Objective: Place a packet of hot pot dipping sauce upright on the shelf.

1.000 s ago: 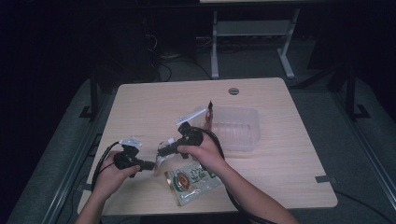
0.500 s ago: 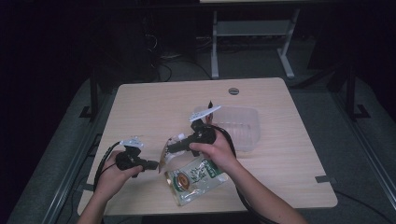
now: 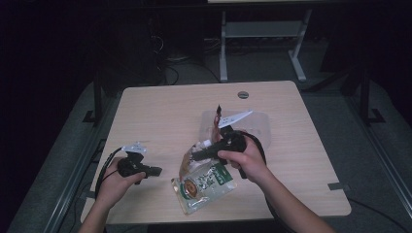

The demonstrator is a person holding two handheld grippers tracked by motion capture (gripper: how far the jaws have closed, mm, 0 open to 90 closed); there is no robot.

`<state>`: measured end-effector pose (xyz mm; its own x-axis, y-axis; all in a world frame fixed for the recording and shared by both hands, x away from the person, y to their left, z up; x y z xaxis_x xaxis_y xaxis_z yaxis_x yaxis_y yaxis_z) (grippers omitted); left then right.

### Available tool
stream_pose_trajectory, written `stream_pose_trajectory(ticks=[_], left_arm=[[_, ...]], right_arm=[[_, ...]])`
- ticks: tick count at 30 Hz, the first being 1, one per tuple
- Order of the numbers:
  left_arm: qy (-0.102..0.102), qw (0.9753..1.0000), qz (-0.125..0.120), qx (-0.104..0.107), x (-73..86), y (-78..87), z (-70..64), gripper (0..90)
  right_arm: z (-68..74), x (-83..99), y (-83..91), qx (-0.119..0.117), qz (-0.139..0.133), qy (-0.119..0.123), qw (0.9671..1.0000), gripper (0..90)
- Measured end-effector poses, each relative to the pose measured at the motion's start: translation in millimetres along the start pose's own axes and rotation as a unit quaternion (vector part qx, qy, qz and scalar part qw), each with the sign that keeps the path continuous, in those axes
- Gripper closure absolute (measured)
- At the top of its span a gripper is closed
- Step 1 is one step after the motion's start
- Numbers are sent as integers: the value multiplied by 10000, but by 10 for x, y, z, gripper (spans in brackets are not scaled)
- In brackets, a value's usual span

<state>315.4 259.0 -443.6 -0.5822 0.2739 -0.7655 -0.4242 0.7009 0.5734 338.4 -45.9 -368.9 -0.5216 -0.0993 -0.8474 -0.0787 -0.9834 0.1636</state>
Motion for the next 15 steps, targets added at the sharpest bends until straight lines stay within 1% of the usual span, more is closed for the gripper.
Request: stream_pose_trajectory(ticks=[6,8,10,13,15], left_arm=[[24,10000,-14,-16,6,3,27,895],[22,10000,2,-6,14,-2,29,895],[28,10000,4,-19,17,-3,31,895],[23,10000,11,-37,13,7,31,895],[31,10000,7,-42,13,2,32,890]], right_arm=[[43,29,232,81,-81,-13,9999,900],[47,38,314,113,-132,-34,9998,900],[38,44,404,134,-182,3,9997,900],[35,45,522,182,-255,-58,9995,900],[30,39,591,215,-298,-53,9993,900]])
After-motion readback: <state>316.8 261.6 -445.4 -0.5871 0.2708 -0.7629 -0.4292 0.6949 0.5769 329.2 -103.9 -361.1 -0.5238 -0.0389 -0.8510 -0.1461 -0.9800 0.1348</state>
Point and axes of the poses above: each handheld gripper's, and its own axes: y roughly backward along the jaws, x roughly out of its underside, z roughly to its left, the point moved 2 cm from there along -y, roughly forward along the jaws, and after that the axes turned 14 degrees about -z, right-handed, at the moved point
